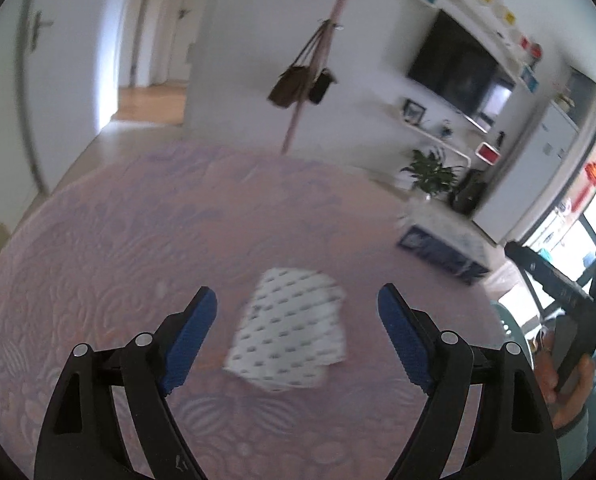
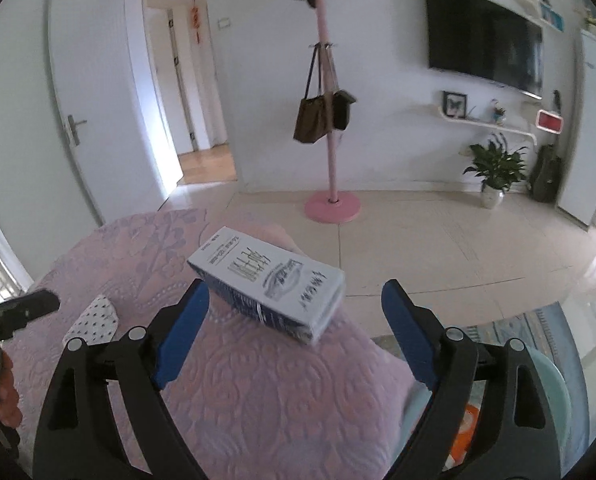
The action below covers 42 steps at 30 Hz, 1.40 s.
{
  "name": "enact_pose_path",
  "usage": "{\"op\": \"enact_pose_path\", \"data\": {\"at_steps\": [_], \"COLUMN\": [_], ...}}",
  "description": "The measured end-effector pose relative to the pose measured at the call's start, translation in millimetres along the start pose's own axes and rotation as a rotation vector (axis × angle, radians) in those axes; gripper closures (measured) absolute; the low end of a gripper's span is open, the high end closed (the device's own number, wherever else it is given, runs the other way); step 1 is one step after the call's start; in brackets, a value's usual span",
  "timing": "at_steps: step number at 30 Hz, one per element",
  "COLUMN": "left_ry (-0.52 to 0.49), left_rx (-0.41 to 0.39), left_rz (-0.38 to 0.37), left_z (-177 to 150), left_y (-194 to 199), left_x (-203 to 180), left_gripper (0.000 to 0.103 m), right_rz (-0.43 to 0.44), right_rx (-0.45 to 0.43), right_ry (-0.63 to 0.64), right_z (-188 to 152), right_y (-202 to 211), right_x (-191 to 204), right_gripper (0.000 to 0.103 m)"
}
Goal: Collect trash
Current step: 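Grasp the white polka-dot pouch with left tool while right tool grasps white milk box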
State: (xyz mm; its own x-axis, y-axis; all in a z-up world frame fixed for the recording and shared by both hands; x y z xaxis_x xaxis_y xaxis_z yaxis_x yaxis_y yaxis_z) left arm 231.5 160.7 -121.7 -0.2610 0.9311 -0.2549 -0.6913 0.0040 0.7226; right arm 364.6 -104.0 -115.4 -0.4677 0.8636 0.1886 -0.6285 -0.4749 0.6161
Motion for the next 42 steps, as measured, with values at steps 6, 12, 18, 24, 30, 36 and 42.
{"op": "enact_pose_path", "data": {"at_steps": [6, 12, 18, 24, 30, 36, 42], "left_ry": [-0.014, -0.037, -0.069, -0.081, -0.099, -0.115, -0.124], "left_rx": [0.018, 0.039, 0.052, 0.048, 0.05, 0.053, 0.055], "left_rz": [-0.012, -0.021, -0.012, -0.009, 0.006, 0.024, 0.035], "left_z": [-2.7, -9.1, -19.5, -21.4, -24.4, -24.0, -25.1], "left_y": [-18.7, -30.5, -31.5, -31.8, -32.7, -34.4, -36.2], "left_x": [4.9, 4.0, 1.0, -1.7, -4.9, -7.3, -11.7], "left_gripper": [0.022, 0.022, 0.022, 0.022, 0.022, 0.022, 0.022], "right_rz": [0.003, 0.047, 0.114, 0.244, 0.318, 0.087, -0.075], "right_rx": [0.037, 0.1, 0.143, 0.205, 0.241, 0.243, 0.187], "right_ry": [0.026, 0.04, 0.034, 0.066, 0.139, 0.09, 0.117], "right_z": [11.3, 9.2, 3.5, -18.9, -39.0, -38.8, -37.4], "right_y": [-38.1, -61.7, -62.5, -45.7, -33.5, -54.5, -55.2], "right_x": [1.5, 3.6, 8.0, 36.7, 79.0, 82.8, 78.1], "right_gripper": [0.019, 0.019, 0.019, 0.019, 0.019, 0.019, 0.023]}}
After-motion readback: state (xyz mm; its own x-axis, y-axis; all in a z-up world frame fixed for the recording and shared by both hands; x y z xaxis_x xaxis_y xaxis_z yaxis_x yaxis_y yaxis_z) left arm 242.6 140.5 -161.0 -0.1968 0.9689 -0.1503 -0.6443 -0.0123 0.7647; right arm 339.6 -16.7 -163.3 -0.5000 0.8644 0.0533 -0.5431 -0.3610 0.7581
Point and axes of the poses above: each gripper's, at about its wrist camera, not at the fingertips, and y roughly against the way its jaws point, x to its left, z to its top, the point moved 7 cm from there along -y, roughly the way its jaws point, and after that the axes turned 4 degrees about z, right-handed, at the moved point
